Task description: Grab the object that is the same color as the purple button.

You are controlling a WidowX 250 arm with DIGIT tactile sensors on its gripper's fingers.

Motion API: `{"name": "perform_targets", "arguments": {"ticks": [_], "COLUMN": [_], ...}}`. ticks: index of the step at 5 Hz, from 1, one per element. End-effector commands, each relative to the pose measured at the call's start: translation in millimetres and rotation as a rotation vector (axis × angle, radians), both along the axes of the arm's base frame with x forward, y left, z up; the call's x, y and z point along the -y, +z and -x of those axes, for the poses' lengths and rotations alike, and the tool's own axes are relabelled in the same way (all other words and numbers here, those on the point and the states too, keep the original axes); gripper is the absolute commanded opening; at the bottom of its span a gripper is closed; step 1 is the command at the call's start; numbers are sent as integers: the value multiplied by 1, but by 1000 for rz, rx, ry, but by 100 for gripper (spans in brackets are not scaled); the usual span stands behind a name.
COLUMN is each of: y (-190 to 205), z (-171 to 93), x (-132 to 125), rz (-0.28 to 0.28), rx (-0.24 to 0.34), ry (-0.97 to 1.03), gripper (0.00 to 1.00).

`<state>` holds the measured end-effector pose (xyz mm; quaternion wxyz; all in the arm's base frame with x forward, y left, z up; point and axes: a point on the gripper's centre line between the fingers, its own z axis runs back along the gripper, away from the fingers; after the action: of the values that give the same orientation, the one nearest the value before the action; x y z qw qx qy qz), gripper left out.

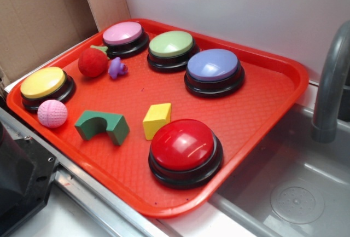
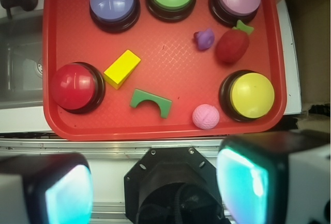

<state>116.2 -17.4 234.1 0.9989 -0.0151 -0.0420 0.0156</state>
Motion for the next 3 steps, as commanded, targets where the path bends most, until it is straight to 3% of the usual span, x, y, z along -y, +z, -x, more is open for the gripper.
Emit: {"name": "perform_targets", "arguments": {"ticks": [1, 3], "y": [0, -34], "z": [0, -39], "x": [0, -19], "rz": [0, -35], "rx": [0, 75], "ry": [0, 387], "gripper": [100, 100]}}
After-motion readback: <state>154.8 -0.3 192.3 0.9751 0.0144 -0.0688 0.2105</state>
